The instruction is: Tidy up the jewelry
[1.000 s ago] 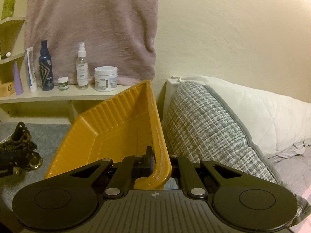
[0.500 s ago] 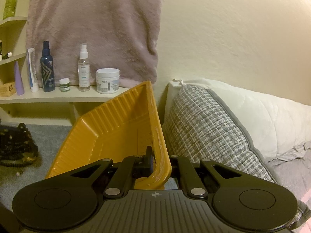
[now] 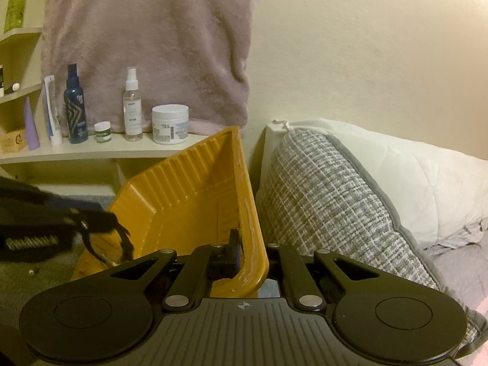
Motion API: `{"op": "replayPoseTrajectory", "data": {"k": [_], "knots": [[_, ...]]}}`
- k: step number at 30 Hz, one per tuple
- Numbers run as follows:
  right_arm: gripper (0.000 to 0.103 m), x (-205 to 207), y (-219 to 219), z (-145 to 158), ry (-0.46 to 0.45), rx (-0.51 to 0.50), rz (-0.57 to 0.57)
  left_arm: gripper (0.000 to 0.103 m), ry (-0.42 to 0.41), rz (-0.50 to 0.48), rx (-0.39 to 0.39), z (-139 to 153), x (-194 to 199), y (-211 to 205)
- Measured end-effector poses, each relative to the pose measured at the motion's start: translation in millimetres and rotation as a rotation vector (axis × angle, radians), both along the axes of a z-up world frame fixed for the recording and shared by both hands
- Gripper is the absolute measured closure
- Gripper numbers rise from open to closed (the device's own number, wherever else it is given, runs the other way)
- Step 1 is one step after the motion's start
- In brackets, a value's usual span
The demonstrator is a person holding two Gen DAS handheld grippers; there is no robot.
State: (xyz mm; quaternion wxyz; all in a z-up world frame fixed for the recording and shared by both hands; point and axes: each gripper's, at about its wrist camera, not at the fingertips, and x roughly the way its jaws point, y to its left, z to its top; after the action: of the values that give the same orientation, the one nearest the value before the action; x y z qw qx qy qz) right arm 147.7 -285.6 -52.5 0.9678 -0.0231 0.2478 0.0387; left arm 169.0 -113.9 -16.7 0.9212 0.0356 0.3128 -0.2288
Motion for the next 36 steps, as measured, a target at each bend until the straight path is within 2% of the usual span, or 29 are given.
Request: {"op": "replayPoseTrajectory", "data": {"k": [3, 4, 5, 10, 13, 17, 21, 28, 36], "knots": [[0.097, -1.4, -0.3, 0.0, 0.002, 0.006, -0.004, 0.085, 0.015, -0.008, -0.008, -8.1, -1.8, -3.0], [0.097, -1.5, -0.3, -0.3, 0.005, 0.006, -0.007, 0.076, 0.017, -0.005, -0.009, -8.2, -2.5, -2.5], [0.097, -2.0, -0.3, -0.4, 0.003, 0.009, -0.004, 0.073, 0.013, 0.001, -0.010, -8.4, -5.0, -0.8], [0.097, -3.2, -0.3, -1.1, 0.007, 0.020, -0.010, 0.073, -0.011, 0.077, -0.002, -2.3, -13.1, 25.7], [0.097, -3.3, -0.8, -1.3, 0.008, 0.023, -0.011, 0.073, -0.020, 0.149, 0.035, -3.3, -22.2, 48.1], [0.097, -3.1, -0.1, -0.9, 0.006, 0.025, -0.016, 0.071, -0.001, 0.262, 0.042, -9.5, -34.9, 82.5], [0.097, -3.4, 0.2, -1.4, 0.006, 0.024, -0.016, 0.071, 0.020, 0.329, 0.088, -19.9, -47.1, 103.3], [0.097, -5.2, -0.9, -2.4, 0.005, 0.027, -0.018, 0.070, 0.032, 0.354, 0.136, -41.0, -57.3, 112.6], [0.097, -3.9, -0.2, -3.1, 0.004, 0.021, -0.021, 0.070, 0.037, 0.349, 0.142, -59.7, -52.6, 108.9]]}}
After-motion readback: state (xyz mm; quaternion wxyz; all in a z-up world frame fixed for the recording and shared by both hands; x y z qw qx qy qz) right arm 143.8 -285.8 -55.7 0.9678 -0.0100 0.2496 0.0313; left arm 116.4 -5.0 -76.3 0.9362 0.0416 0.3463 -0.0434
